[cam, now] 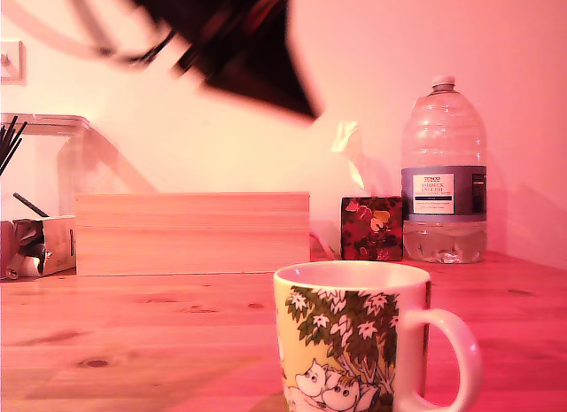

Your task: Pick up the coffee capsules from the table one by one and drop them inside the nearest coffee cup

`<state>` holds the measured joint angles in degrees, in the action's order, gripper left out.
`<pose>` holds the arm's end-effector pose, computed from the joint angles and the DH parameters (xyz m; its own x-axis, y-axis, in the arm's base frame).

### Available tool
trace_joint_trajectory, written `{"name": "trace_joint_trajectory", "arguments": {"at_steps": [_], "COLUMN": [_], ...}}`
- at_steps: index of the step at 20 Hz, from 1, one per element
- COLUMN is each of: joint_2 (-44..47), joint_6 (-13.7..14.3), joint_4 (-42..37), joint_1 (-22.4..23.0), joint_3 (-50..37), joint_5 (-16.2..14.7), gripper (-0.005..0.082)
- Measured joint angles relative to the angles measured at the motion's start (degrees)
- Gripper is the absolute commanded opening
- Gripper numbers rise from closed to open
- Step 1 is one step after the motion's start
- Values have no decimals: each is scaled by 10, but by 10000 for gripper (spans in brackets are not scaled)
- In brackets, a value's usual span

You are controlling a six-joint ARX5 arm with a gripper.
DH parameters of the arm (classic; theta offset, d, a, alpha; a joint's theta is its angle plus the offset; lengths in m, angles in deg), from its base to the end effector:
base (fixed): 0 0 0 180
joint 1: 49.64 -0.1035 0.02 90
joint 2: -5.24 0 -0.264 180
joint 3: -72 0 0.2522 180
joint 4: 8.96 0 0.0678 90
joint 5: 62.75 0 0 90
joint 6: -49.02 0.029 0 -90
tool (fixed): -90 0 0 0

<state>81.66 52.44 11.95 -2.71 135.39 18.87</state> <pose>0.1907 -0.2102 0.2494 0.4540 -0.6991 -0.5524 0.8266 0.5619 -0.0317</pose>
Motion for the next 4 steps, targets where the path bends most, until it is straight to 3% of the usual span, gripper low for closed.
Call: {"name": "trace_joint_trajectory", "arguments": {"at_steps": [4], "joint_2": [-11], "joint_6": [-16], "joint_4": [-12], "joint_1": [-25], "joint_3": [-20], "joint_5": [4], "gripper": [-19]}}
